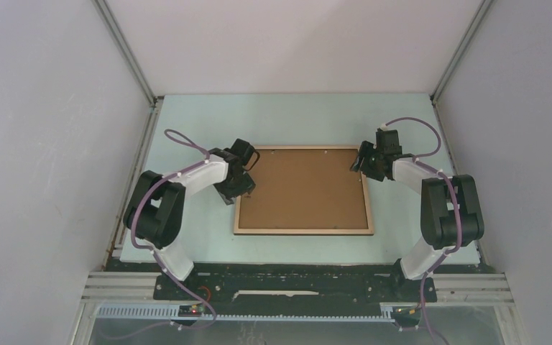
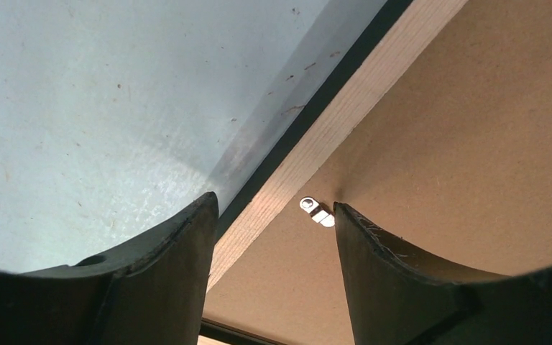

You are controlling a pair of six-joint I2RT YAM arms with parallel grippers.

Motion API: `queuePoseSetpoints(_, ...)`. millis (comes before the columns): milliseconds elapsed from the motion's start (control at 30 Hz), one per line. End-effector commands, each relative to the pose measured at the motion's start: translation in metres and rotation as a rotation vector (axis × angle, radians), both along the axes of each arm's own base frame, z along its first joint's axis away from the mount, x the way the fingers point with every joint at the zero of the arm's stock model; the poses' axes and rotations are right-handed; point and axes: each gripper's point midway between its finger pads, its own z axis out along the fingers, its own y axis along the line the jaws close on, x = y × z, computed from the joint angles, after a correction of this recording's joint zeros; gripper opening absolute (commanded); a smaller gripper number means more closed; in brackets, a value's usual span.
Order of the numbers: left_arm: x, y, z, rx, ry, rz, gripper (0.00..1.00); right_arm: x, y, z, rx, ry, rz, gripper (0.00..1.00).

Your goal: Put the photo into the frame

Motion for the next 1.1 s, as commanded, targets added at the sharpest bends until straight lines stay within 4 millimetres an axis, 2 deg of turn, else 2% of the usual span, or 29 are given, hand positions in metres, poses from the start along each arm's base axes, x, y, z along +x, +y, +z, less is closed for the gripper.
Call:
queuePoseSetpoints(0, 0.006, -0.007, 0.007, 0.022, -0.021, -0.100, 0.66, 0.013, 0.005, 0.012, 0.018, -0.048, 0.022, 0.68)
queuePoseSetpoints(267, -0.003, -0.003, -0.003, 0.064, 0.024, -0.124, 0.68, 0.013, 0.005, 0.012, 0.019, -0.048, 0.023, 0.68)
queuePoseSetpoints(367, -0.002, 0.002, -0.001, 0.089, 0.020, -0.132, 0.64, 0.013, 0.005, 0.012, 0.020, -0.049, 0.023, 0.68)
queuePoseSetpoints(400, -0.002, 0.003, -0.001, 0.098, 0.018, -0.137, 0.60, 0.013, 0.005, 0.012, 0.019, -0.048, 0.023, 0.68)
queuePoseSetpoints(500, 0.001, 0.006, 0.000, 0.120, 0.007, -0.182, 0.40, 0.013, 0.005, 0.012, 0.021, -0.048, 0.024, 0.68)
queuePoseSetpoints(600, 0.004, 0.009, -0.003, 0.147, 0.005, -0.272, 0.12, 0.013, 0.006, 0.012, 0.022, -0.047, 0.025, 0.68)
queuePoseSetpoints(700, 0.007, 0.017, -0.009, 0.197, 0.002, -0.330, 0.00, 0.013, 0.006, 0.012, 0.022, -0.047, 0.026, 0.68)
queuePoseSetpoints(833, 0.016, 0.010, -0.014, 0.168, -0.033, -0.417, 0.00, 0.013, 0.006, 0.012, 0.024, -0.048, 0.028, 0.68)
queuePoseSetpoints(967, 0.021, -0.005, -0.001, 0.093, -0.123, -0.494, 0.00, 0.013, 0.007, 0.012, 0.028, -0.048, 0.033, 0.68)
queuePoseSetpoints(1033, 0.023, -0.004, 0.014, 0.092, -0.183, -0.504, 0.09, 0.013, 0.007, 0.013, 0.028, -0.050, 0.038, 0.68)
queuePoseSetpoints(1067, 0.024, -0.003, 0.023, 0.091, -0.214, -0.511, 0.18, 0.013, 0.008, 0.013, 0.028, -0.051, 0.041, 0.69)
